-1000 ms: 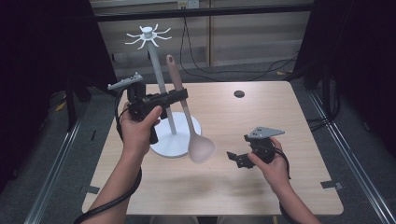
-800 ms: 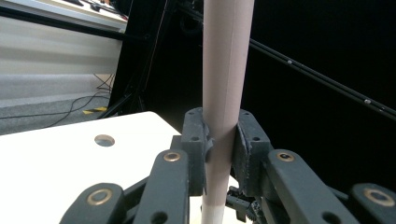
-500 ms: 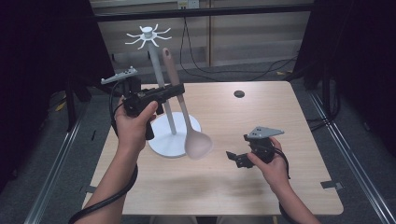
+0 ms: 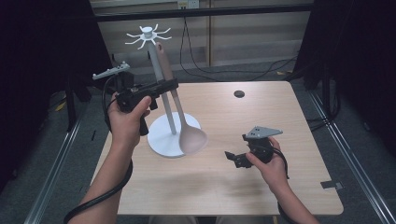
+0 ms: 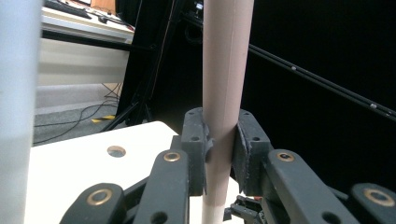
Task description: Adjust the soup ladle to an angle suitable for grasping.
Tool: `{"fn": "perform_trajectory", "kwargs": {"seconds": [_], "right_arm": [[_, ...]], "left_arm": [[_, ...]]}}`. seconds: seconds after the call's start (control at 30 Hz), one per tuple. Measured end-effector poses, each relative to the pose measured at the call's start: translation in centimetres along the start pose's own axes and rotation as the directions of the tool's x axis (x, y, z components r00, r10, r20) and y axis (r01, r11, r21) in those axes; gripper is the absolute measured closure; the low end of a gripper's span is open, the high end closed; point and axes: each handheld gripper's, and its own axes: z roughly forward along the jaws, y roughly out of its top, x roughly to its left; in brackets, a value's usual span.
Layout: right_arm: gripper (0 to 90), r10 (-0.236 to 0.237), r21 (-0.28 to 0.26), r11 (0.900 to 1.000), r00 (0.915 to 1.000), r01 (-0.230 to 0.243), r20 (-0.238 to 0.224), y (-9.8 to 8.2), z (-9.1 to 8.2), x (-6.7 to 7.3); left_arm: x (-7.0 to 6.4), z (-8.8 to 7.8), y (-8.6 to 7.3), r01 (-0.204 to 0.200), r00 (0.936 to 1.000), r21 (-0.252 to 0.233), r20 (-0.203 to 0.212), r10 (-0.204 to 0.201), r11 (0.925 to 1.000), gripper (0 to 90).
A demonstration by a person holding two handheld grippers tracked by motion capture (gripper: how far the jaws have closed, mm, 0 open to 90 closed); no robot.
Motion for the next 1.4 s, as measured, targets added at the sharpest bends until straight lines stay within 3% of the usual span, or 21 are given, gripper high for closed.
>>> {"fn": "perform_trajectory", "kwargs": {"seconds": [0.77,1.4], "right_arm": [[3.9,0.004,-0.007,1.0,1.0,-0.004,-0.002,0.1,0.0,0.1],[4.0,-0.009,0.011,1.0,0.9999,0.009,-0.011,-0.1,0.4,0.2]], "left_arm": [[1.6,0.1,-0.1,0.014,0.9996,-0.003,-0.026,-0.014,0.9999,76.6],[2.8,-0.2,-0.3,-0.045,0.9964,-0.021,-0.072,0.043,0.9988,74.2]]}}
